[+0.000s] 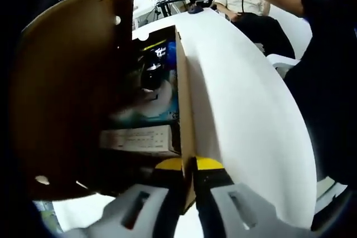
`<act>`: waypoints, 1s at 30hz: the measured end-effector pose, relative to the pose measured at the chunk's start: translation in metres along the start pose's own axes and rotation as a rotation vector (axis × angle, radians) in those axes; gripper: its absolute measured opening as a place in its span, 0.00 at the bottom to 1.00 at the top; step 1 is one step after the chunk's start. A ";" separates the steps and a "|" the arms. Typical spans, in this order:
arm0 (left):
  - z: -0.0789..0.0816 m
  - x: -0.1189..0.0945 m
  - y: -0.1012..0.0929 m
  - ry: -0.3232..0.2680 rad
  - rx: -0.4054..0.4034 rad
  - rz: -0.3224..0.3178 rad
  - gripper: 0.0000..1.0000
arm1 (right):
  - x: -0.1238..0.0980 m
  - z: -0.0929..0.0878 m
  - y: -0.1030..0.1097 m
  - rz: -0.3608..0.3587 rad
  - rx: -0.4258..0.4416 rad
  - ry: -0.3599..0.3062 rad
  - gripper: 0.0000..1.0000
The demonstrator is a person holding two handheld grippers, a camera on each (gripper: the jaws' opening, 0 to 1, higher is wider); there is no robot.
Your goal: Operate the shoe box by opening the lid, removing the specified soft item, and placing it in the target area until the item is outside and the box remains undamaged.
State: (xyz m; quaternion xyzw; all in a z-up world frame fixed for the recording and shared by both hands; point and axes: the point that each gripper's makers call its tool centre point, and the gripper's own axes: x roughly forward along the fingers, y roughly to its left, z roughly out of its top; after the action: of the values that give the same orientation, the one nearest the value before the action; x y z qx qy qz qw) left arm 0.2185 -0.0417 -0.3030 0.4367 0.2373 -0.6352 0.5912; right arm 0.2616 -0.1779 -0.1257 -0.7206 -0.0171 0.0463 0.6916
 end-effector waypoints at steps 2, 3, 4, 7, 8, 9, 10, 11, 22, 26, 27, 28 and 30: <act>0.000 0.000 0.000 -0.001 -0.005 -0.002 0.05 | 0.001 -0.001 -0.001 0.000 -0.001 0.004 0.10; 0.000 0.000 0.000 0.000 -0.003 -0.003 0.05 | 0.001 -0.001 -0.001 0.000 -0.003 0.005 0.10; 0.000 0.000 -0.001 0.001 -0.004 -0.002 0.04 | 0.002 -0.001 -0.002 0.000 -0.003 0.006 0.10; 0.000 0.000 0.000 0.003 -0.003 0.000 0.05 | 0.004 -0.001 -0.004 -0.003 -0.003 0.010 0.09; 0.000 0.000 0.000 0.003 -0.002 0.001 0.05 | 0.006 -0.002 -0.004 -0.005 -0.005 0.011 0.09; 0.000 0.000 0.000 0.004 -0.002 0.001 0.05 | 0.006 -0.002 -0.005 -0.005 -0.005 0.011 0.09; 0.000 -0.001 0.000 0.003 -0.001 0.001 0.05 | 0.007 -0.002 -0.006 -0.006 -0.007 0.013 0.09; 0.000 -0.001 0.000 0.003 -0.002 0.002 0.05 | 0.008 -0.002 -0.006 -0.006 -0.009 0.015 0.09; -0.002 0.001 0.000 0.020 0.000 0.012 0.06 | 0.017 -0.004 -0.012 0.011 -0.028 0.023 0.08; -0.001 0.001 0.001 0.020 0.006 0.013 0.06 | 0.022 -0.005 -0.015 0.019 -0.020 0.030 0.07; -0.001 0.001 0.001 0.019 0.007 0.013 0.06 | 0.023 -0.005 -0.015 0.019 -0.018 0.030 0.07; -0.001 0.001 0.001 0.019 0.007 0.013 0.06 | 0.024 -0.006 -0.015 0.020 -0.019 0.030 0.07; -0.001 0.001 0.001 0.017 0.009 0.012 0.06 | 0.024 -0.007 -0.016 0.020 -0.025 0.026 0.07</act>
State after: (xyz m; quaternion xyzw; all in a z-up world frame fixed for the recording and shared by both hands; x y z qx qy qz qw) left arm 0.2202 -0.0415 -0.3045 0.4463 0.2370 -0.6290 0.5908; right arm 0.2871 -0.1816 -0.1110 -0.7297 -0.0014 0.0437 0.6824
